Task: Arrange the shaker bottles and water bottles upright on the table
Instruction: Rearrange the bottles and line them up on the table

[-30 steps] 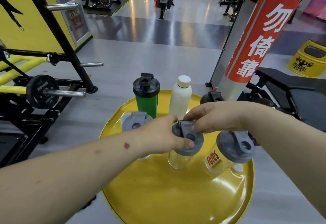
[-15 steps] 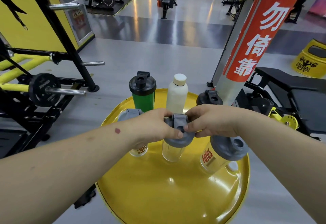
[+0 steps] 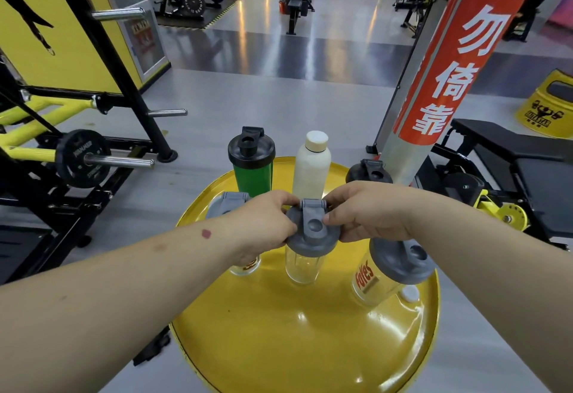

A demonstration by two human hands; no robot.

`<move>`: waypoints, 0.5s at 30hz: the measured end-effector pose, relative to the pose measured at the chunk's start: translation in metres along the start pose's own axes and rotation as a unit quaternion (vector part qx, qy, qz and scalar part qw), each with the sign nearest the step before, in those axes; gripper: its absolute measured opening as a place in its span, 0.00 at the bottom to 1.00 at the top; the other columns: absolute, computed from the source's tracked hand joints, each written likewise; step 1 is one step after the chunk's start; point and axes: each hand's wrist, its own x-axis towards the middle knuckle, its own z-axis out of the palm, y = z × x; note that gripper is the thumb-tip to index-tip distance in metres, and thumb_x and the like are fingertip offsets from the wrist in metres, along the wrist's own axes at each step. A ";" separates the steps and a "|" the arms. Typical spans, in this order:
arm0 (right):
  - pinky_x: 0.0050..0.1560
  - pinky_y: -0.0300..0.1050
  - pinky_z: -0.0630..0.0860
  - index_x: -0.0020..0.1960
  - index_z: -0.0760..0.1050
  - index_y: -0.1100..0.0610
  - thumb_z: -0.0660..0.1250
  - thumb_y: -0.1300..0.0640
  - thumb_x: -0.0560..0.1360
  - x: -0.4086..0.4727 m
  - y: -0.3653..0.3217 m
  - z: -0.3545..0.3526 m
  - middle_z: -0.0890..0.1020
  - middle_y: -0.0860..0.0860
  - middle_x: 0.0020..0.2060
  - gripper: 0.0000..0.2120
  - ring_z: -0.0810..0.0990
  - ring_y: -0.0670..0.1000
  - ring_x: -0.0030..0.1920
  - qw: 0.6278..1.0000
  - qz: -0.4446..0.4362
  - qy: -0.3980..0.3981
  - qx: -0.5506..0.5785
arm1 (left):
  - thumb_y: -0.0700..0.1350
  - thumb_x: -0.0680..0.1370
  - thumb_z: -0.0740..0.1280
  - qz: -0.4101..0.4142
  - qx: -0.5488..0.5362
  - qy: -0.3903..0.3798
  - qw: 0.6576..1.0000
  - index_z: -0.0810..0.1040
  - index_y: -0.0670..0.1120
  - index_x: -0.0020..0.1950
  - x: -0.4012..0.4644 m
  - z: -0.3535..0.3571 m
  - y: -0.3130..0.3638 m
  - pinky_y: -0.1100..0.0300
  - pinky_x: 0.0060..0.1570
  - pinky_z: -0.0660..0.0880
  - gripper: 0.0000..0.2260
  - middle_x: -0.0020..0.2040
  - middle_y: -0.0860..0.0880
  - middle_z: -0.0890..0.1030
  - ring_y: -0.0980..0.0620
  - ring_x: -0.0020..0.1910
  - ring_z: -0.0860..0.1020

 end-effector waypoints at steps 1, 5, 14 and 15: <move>0.68 0.56 0.80 0.67 0.79 0.57 0.71 0.61 0.80 -0.001 0.000 0.000 0.87 0.56 0.60 0.16 0.86 0.56 0.61 1.000 0.001 -0.001 -0.002 | 0.32 0.77 0.65 0.001 0.003 0.005 1.000 0.75 0.51 0.69 -0.001 0.001 0.000 0.39 0.59 0.80 0.23 0.56 0.40 0.85 0.39 0.57 0.83; 0.65 0.55 0.82 0.65 0.80 0.57 0.71 0.60 0.80 -0.005 0.001 0.000 0.87 0.57 0.59 0.14 0.86 0.57 0.60 1.000 -0.008 0.007 -0.019 | 0.37 0.71 0.66 0.010 0.006 0.018 1.000 0.76 0.52 0.69 -0.004 0.003 0.000 0.35 0.58 0.79 0.27 0.54 0.44 0.86 0.38 0.56 0.84; 0.66 0.57 0.81 0.62 0.81 0.60 0.70 0.61 0.79 0.002 0.003 -0.003 0.84 0.66 0.60 0.12 0.85 0.61 0.55 0.999 -0.013 0.016 -0.041 | 0.40 0.67 0.66 0.025 0.038 0.037 0.998 0.75 0.57 0.69 -0.005 0.009 0.001 0.38 0.56 0.81 0.30 0.56 0.49 0.84 0.43 0.55 0.84; 0.67 0.58 0.81 0.63 0.81 0.60 0.70 0.62 0.79 0.002 0.003 -0.004 0.84 0.66 0.61 0.12 0.85 0.63 0.60 0.999 -0.009 0.018 -0.039 | 0.41 0.67 0.67 0.026 0.047 0.037 0.998 0.75 0.58 0.69 -0.007 0.010 0.003 0.39 0.56 0.81 0.30 0.57 0.48 0.84 0.43 0.56 0.83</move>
